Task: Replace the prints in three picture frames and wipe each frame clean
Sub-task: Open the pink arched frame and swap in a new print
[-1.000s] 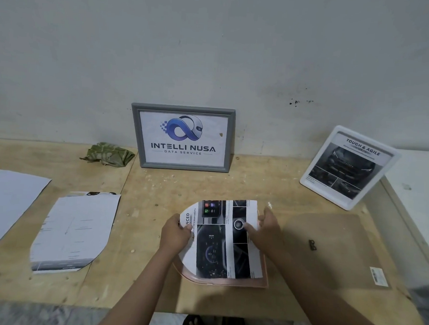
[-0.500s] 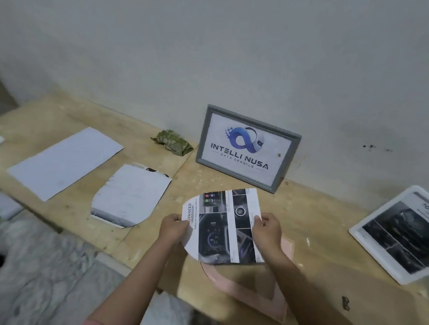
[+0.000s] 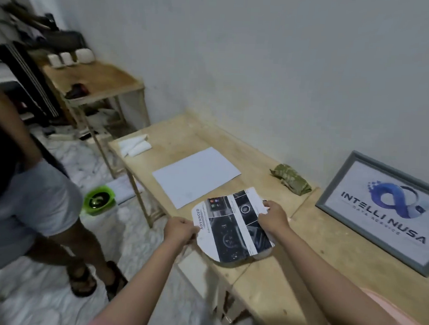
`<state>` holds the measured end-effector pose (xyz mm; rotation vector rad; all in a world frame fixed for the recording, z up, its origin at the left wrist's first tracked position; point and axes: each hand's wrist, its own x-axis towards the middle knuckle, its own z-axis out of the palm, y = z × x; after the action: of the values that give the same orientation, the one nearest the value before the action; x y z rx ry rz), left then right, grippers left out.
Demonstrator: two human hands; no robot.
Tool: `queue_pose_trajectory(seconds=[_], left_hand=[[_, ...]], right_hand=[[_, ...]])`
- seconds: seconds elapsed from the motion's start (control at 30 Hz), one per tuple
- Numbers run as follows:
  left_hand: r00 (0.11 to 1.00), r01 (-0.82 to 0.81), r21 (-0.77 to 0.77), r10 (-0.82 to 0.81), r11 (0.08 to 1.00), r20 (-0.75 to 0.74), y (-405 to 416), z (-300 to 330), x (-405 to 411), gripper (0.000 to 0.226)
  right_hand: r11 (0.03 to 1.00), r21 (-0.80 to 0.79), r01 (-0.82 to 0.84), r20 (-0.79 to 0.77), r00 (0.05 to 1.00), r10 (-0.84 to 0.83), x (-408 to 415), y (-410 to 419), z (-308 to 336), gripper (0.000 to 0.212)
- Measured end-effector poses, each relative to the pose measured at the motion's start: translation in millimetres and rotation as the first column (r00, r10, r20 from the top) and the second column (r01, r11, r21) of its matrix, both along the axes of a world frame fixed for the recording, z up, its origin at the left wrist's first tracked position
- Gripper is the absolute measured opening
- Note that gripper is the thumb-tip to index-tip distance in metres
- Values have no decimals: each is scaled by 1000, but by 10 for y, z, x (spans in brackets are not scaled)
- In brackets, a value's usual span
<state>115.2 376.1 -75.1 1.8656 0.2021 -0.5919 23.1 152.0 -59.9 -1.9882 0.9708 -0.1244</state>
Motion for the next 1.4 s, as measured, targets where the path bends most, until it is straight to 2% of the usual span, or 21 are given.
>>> queue_pose_trajectory(seconds=[0.07, 0.17, 0.37, 0.53, 0.73, 0.9, 1.03, 1.1, 1.17, 1.3, 1.4], left_hand=[[1000, -18, 27, 17, 999, 14, 196, -15, 317, 37], [999, -20, 71, 17, 997, 43, 273, -26, 677, 38], [997, -47, 128, 38, 991, 67, 105, -105, 1383, 50], [987, -149, 183, 136, 972, 83, -134, -289, 1901, 26], [983, -44, 291, -10, 956, 184, -415, -476, 2294, 20], [970, 62, 419, -154, 906, 188, -494, -590, 2397, 15], [953, 128, 508, -248, 852, 177, -548, -586, 2406, 10], [941, 140, 573, -289, 808, 178, -559, -556, 2387, 13], [926, 143, 613, -324, 777, 194, -557, -532, 2324, 7], [913, 175, 577, -350, 798, 207, -595, -454, 1980, 25], [907, 224, 501, -367, 836, 207, -662, -372, 1554, 26]], right_hand=[[1000, -9, -17, -3, 1000, 17, 387, 162, 19, 46], [998, -59, -9, 12, 1000, 10, 836, 267, 52, 43], [988, -146, -45, 40, 998, 51, 1748, 158, -38, 46], [973, -202, -108, 8, 994, 112, 2422, -67, -212, 48], [951, -236, -202, -92, 978, 186, 2988, -346, -512, 45], [893, -303, -333, -192, 939, 285, 3127, -424, -751, 41], [835, -407, -369, -275, 922, 273, 3092, -459, -879, 34], [830, -438, -346, -262, 932, 251, 3054, -480, -887, 32], [833, -450, -322, -229, 943, 241, 2959, -516, -864, 33], [861, -414, -295, -218, 951, 221, 2557, -609, -766, 34], [875, -400, -273, -247, 951, 184, 2125, -679, -687, 35]])
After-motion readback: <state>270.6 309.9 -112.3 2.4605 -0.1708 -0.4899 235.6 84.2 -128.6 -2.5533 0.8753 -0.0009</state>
